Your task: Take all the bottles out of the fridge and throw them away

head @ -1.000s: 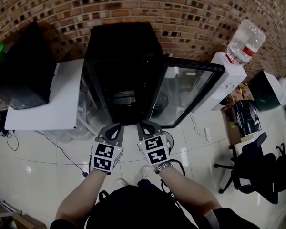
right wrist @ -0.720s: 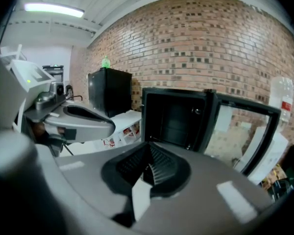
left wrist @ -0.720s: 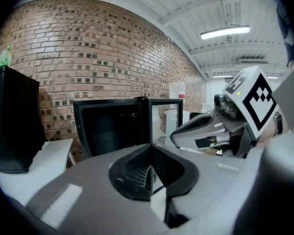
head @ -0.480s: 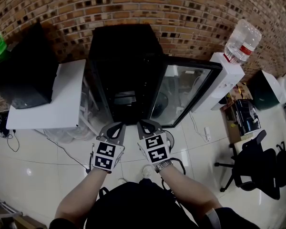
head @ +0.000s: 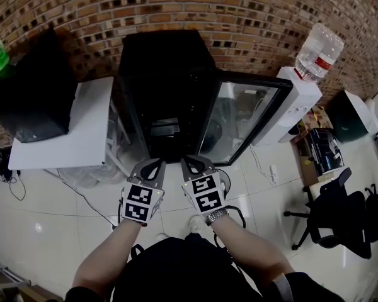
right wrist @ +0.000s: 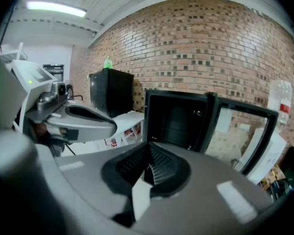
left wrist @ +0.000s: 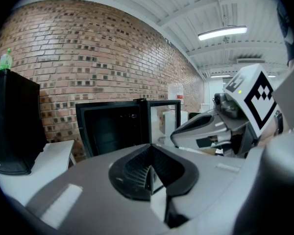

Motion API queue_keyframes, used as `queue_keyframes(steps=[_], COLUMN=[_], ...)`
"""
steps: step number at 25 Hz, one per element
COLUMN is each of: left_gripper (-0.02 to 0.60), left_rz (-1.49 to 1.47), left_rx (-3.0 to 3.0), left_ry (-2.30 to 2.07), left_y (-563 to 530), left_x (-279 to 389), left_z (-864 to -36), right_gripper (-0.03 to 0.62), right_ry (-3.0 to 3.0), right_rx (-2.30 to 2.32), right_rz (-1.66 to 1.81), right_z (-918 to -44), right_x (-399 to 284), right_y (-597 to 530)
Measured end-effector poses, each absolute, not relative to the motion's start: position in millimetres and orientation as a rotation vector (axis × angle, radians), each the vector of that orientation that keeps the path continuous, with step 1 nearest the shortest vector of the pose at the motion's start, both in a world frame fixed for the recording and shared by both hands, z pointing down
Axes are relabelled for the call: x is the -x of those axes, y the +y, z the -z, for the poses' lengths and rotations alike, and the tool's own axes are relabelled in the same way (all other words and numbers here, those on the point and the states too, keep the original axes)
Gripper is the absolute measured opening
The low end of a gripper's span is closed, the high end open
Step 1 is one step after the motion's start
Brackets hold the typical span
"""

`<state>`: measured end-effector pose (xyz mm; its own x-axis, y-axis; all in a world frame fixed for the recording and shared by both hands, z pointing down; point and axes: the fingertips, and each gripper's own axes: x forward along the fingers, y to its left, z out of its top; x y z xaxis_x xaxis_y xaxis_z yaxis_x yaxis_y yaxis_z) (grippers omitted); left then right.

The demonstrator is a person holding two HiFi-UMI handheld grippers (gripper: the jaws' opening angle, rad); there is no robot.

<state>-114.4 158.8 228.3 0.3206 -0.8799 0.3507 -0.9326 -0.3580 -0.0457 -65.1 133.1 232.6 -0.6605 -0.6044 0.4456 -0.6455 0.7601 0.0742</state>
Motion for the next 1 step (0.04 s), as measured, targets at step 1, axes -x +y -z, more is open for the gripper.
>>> queue_keyframes(steps=[1], left_gripper=[0.003], left_rz=[-0.477], left_rx=[-2.415], left_ry=[-1.674], left_y=[159.6], left_x=[115.1], left_z=[-228.6], right_gripper=[0.0], right_ry=[-2.506], right_rx=[-0.946], right_rz=[-0.124], right_z=[-232.5], right_x=[65.8], right_y=[133.9])
